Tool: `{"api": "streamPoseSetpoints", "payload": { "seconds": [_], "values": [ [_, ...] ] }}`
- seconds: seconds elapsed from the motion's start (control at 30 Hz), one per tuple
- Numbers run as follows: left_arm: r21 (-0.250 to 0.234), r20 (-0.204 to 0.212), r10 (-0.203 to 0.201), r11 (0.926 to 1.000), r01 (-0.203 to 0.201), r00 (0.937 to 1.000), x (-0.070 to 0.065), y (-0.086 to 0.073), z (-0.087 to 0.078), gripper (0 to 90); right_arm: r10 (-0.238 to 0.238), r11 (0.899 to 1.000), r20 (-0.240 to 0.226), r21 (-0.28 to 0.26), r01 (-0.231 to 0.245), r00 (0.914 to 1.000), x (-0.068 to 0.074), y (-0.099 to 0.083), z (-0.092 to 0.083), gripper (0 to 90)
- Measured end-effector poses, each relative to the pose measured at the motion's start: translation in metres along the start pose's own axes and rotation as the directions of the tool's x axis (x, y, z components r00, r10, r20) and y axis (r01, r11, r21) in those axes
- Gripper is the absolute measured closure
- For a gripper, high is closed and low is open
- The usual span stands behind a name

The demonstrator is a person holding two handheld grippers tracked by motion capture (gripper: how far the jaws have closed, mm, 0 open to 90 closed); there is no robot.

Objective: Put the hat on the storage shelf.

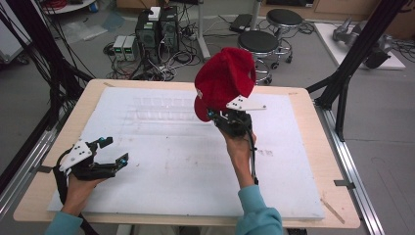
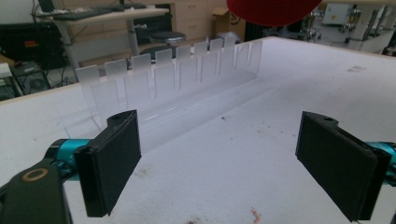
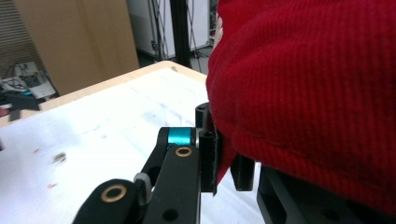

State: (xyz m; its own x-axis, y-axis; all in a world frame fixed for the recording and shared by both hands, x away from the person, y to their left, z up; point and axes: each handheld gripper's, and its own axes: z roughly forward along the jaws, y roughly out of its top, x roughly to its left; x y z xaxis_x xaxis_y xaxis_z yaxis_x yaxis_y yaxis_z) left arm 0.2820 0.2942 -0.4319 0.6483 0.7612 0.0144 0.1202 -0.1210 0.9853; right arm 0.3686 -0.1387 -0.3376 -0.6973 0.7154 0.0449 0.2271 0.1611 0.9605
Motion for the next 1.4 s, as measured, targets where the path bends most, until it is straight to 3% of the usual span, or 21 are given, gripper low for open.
{"api": "streamPoseSetpoints", "payload": {
  "seconds": [0.13, 0.23, 0.6, 0.87, 1.03, 1.4],
  "values": [
    [-0.003, -0.014, -0.019, 0.9998, 0.019, 0.9997, 0.002, -0.005, -0.002, 14.3, -0.003, 1.0, 0.018, 0.009, 0.003, 0.9998, -0.004, 0.007, 0.01, 83.9],
    [-0.01, -0.023, -0.01, 0.9999, 0.01, 0.9997, 0.003, -0.008, -0.002, 14.3, -0.006, 1.0, 0.031, 0.014, 0.006, 0.9995, -0.007, 0.008, 0.013, 83.9],
    [-0.025, -0.046, -0.032, 0.9992, 0.031, 0.9984, 0.003, -0.019, -0.003, 14.3, 0.013, 0.998, 0.079, 0.057, -0.018, 0.9968, -0.024, -0.001, 0.021, 83.9],
    [-0.035, -0.068, -0.03, 0.999, 0.027, 0.9972, 0.002, -0.019, -0.004, 14.3, -0.01, 0.994, 0.106, 0.108, -0.001, 0.9943, -0.022, -0.006, 0.032, 83.8],
    [-0.067, -0.089, -0.022, 0.9976, 0.016, 0.9958, 0.0, -0.021, -0.007, 14.3, -0.023, 0.991, 0.123, 0.133, 0.007, 0.9921, -0.021, -0.008, 0.037, 83.8],
    [-0.089, -0.093, -0.034, 0.9957, 0.026, 0.9951, 0.0, -0.022, -0.009, 14.5, -0.02, 0.985, 0.115, 0.175, 0.0, 0.9932, -0.026, -0.02, 0.054, 83.4]
  ]
}}
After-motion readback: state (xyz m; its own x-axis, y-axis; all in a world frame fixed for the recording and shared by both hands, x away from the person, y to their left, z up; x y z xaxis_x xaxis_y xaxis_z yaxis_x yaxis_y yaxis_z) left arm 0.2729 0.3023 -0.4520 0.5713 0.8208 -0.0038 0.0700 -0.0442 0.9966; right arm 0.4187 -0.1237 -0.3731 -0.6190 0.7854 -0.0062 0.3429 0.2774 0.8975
